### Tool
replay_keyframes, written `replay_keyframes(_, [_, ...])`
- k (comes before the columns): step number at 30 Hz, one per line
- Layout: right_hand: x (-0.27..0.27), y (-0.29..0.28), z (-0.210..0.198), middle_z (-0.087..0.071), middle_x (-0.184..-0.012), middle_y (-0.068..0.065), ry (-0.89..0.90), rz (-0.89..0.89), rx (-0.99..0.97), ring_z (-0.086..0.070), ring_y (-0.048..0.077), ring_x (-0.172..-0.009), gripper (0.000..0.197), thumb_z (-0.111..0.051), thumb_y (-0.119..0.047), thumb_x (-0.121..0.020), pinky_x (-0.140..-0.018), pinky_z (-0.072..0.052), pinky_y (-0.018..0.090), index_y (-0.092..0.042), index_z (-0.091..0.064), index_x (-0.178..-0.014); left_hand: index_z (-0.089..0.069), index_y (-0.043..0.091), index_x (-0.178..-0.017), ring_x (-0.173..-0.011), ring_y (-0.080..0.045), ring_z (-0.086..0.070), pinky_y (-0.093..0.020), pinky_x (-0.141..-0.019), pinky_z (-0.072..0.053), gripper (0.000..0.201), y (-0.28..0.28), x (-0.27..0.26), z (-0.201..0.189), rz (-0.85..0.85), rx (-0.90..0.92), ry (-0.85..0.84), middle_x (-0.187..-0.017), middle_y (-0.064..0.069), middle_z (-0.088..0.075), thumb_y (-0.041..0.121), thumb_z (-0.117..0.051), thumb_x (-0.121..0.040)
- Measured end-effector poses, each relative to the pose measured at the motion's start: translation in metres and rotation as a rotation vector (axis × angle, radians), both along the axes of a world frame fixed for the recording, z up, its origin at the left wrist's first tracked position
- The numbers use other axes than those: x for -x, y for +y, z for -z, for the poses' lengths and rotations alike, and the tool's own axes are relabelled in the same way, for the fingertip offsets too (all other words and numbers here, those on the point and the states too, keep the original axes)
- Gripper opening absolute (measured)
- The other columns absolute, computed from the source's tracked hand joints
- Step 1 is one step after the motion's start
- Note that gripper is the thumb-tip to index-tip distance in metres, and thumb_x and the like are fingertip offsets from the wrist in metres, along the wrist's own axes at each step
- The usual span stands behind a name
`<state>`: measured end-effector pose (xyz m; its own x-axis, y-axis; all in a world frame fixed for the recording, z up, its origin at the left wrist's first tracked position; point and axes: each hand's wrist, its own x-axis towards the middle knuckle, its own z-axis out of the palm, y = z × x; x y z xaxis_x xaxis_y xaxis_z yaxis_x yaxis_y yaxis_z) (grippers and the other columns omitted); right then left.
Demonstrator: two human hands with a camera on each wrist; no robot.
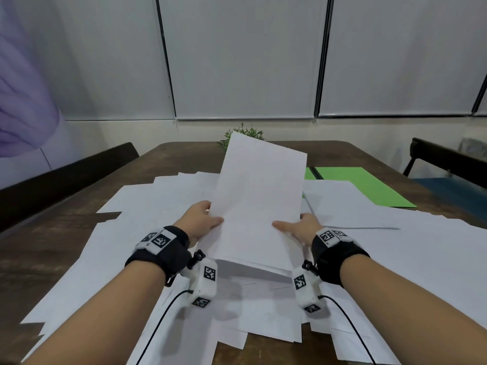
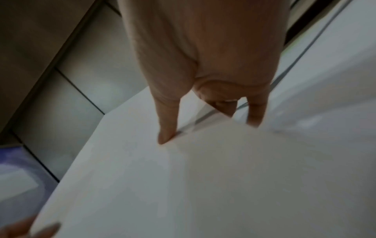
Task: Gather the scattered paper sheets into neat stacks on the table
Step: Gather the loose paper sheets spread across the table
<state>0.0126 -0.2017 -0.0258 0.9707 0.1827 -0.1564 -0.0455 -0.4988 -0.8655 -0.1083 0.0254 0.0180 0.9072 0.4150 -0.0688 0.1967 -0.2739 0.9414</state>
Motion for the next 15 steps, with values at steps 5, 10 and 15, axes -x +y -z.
replay_keyframes(5, [0.000,0.015,0.001,-0.069,-0.104,0.007,-0.067,-0.047,-0.080,-0.065,0.023,-0.092,0.038,-0.081,-0.021,-0.076,-0.085,-0.053,0.032,-0.002,-0.067,-0.106,-0.053,0.009,-0.115,-0.085,-0.022,-0.061,-0.033,-0.069,-0.053,0.035,0.026,0.020,0.000,-0.059,-0.030,0.180,-0.106,-0.009,-0.062,0.025,-0.068,-0.087])
replay_keyframes(10, [0.001,0.012,0.018,-0.064,-0.117,0.008,0.048,-0.061,0.141,-0.060,0.026,-0.102,0.047,-0.075,-0.027,-0.082,-0.091,-0.046,0.028,0.000,-0.060,-0.117,-0.047,0.005,-0.132,-0.121,-0.027,-0.051,-0.028,-0.094,-0.040,0.075,0.074,0.049,0.021,-0.154,-0.514,0.610,-0.132,-0.009,-0.054,0.046,-0.075,-0.076])
replay_keyframes(15, [-0.003,0.011,0.017,-0.055,-0.134,0.012,0.087,-0.066,0.298,-0.053,0.030,-0.122,0.064,-0.071,-0.035,-0.085,-0.100,-0.043,0.031,0.000,-0.047,-0.134,-0.046,0.012,-0.131,-0.122,-0.030,-0.049,-0.038,-0.102,-0.043,0.136,0.117,0.058,0.052,-0.284,-0.570,0.816,-0.132,-0.011,-0.053,0.071,-0.077,-0.013])
